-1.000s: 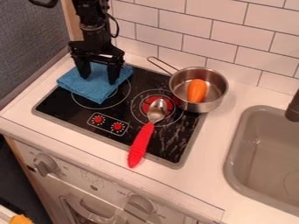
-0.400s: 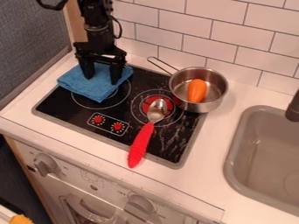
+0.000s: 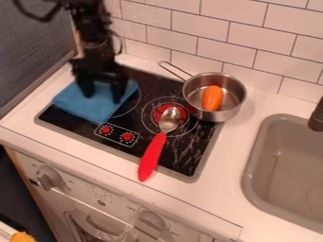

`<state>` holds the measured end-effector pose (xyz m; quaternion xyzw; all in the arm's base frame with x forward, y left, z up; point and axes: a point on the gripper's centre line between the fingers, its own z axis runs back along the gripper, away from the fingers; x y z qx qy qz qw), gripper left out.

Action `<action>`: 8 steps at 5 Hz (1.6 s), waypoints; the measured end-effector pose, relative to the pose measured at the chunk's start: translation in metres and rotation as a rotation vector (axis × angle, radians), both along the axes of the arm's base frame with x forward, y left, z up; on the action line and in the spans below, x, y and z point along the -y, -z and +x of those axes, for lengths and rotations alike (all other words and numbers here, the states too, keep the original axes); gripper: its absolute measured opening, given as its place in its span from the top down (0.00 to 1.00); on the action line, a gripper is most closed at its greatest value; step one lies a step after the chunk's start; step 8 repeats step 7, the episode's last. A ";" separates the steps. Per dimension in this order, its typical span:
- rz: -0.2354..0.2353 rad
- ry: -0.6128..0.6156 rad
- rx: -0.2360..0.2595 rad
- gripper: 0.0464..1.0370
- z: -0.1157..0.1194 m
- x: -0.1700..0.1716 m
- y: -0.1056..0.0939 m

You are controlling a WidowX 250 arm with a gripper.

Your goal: Move the blue towel in to the stove going to down

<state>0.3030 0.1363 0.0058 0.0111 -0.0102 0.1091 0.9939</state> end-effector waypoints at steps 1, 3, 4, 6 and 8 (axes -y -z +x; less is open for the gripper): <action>-0.004 -0.052 -0.020 0.04 -0.043 -0.002 -0.001; -0.019 -0.102 -0.034 0.04 -0.072 -0.009 0.000; -0.025 -0.049 -0.022 0.04 -0.069 -0.002 -0.008; 0.020 0.062 0.054 0.04 -0.057 0.015 -0.047; 0.017 0.064 0.050 0.04 -0.057 0.016 -0.048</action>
